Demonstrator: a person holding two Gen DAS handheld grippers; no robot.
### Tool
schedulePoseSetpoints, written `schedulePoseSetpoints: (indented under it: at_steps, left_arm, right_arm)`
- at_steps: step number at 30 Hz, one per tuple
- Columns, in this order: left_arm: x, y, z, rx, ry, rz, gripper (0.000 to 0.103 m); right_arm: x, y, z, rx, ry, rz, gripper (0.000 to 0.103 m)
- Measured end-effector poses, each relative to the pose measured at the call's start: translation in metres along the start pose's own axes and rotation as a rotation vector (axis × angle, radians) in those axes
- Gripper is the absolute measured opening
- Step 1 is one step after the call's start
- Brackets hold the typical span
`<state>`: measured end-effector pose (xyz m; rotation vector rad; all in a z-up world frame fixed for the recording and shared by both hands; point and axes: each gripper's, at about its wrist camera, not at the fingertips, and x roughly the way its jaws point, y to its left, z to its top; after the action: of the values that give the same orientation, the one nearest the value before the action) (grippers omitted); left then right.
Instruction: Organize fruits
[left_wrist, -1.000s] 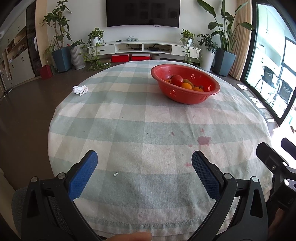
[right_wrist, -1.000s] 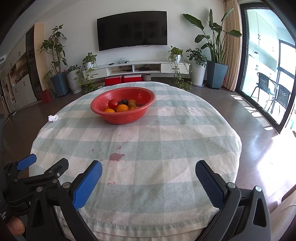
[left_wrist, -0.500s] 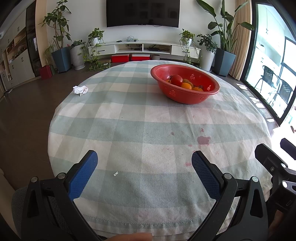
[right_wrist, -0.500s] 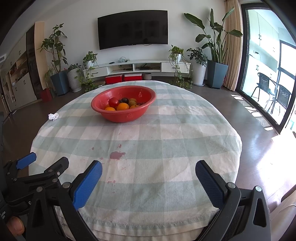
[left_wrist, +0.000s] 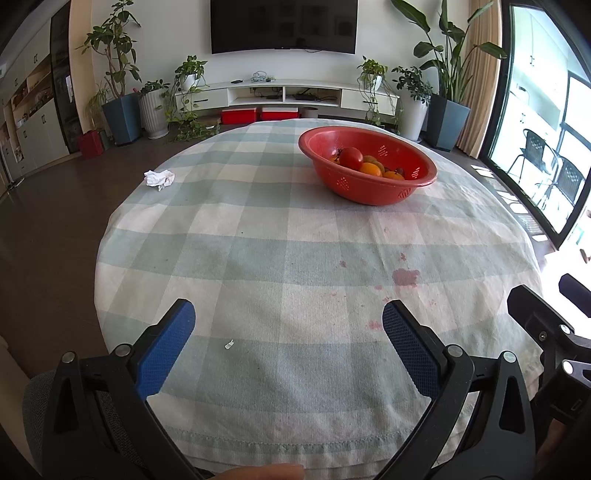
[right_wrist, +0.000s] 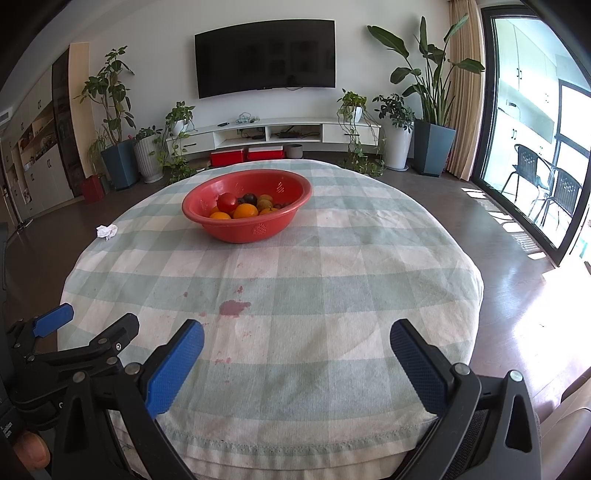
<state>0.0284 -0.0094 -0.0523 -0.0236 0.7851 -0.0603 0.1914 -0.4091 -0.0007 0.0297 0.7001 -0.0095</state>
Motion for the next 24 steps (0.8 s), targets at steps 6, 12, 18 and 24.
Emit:
schedulePoseSetpoints:
  at_steps: [6, 12, 18, 24]
  left_arm:
    - [0.0007, -0.0004, -0.001, 0.001, 0.001, -0.001, 0.103]
    - [0.0005, -0.0008, -0.001, 0.001, 0.001, 0.0, 0.103]
    - [0.0004, -0.0009, -0.001, 0.001, 0.001, -0.001, 0.103]
    - [0.0006, -0.001, -0.0012, 0.001, 0.001, 0.0, 0.103]
  right_arm:
    - [-0.0004, 0.0001, 0.0004, 0.0, 0.001, 0.0, 0.103]
    - [-0.0008, 0.0003, -0.0004, -0.001, 0.001, 0.0, 0.103]
    - [-0.0011, 0.0004, 0.001, -0.001, 0.002, -0.001, 0.103]
    - [-0.0015, 0.0005, 0.0013, -0.001, 0.002, 0.0, 0.103]
